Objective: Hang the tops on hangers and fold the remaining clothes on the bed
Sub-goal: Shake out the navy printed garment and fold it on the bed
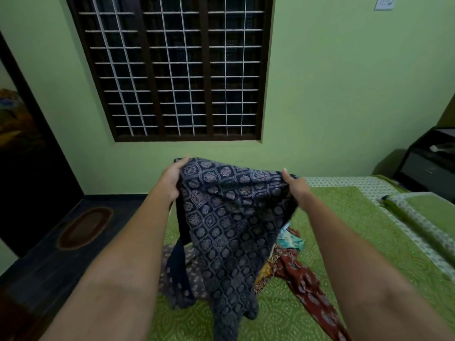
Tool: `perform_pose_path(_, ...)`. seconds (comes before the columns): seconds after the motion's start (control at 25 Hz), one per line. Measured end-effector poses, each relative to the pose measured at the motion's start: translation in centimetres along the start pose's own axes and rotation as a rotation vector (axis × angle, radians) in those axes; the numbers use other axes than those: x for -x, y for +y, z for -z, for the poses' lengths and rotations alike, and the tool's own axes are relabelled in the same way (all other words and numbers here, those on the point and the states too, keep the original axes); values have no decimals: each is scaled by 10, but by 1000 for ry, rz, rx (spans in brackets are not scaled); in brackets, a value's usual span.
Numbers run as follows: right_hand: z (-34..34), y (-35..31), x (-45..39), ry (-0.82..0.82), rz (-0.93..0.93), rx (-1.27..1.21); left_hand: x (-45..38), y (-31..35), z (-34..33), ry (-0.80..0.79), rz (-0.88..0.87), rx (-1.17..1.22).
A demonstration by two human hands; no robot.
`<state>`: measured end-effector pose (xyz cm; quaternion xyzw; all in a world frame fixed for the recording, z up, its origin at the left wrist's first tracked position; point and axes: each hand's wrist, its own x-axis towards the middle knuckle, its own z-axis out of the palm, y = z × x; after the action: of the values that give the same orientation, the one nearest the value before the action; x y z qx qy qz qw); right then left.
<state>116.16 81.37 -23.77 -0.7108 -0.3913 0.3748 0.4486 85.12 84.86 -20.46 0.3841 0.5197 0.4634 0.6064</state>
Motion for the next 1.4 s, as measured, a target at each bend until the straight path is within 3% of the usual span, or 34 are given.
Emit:
perform_pose_path(0.12,12,-12,-9,-5,83,36,-11,-7,22,158,12,-4)
perform_pose_path(0.28,38,-65,-13,-210,74,-292,-24,20,26,153,-44,209)
perform_pose_path(0.4,48,-58,8,-325,67,154,-36,27,35,248,-65,51)
perform_pose_path(0.44,49,-53,6,-272,84,212,-41,27,40,320,-75,-34)
perform_pose_path(0.52,55,-55,0,-162,124,75,-41,32,47,367,-133,-117)
perform_pose_path(0.64,63,-68,0,-225,191,-272,-30,47,43,211,-251,-16)
perform_pose_path(0.72,55,-53,-1,-182,171,-129,-24,38,45,245,-249,-194)
perform_pose_path(0.84,46,-21,-9,-45,115,-45,-22,3,55,474,-263,-578)
perform_pose_path(1.04,46,-9,-19,67,158,150,-24,-17,63,592,-185,-639)
perform_pose_path(1.28,54,7,-25,77,136,190,-23,-22,75,520,-157,-672)
perform_pose_path(1.4,62,22,-27,9,105,47,-20,-19,83,286,59,-539)
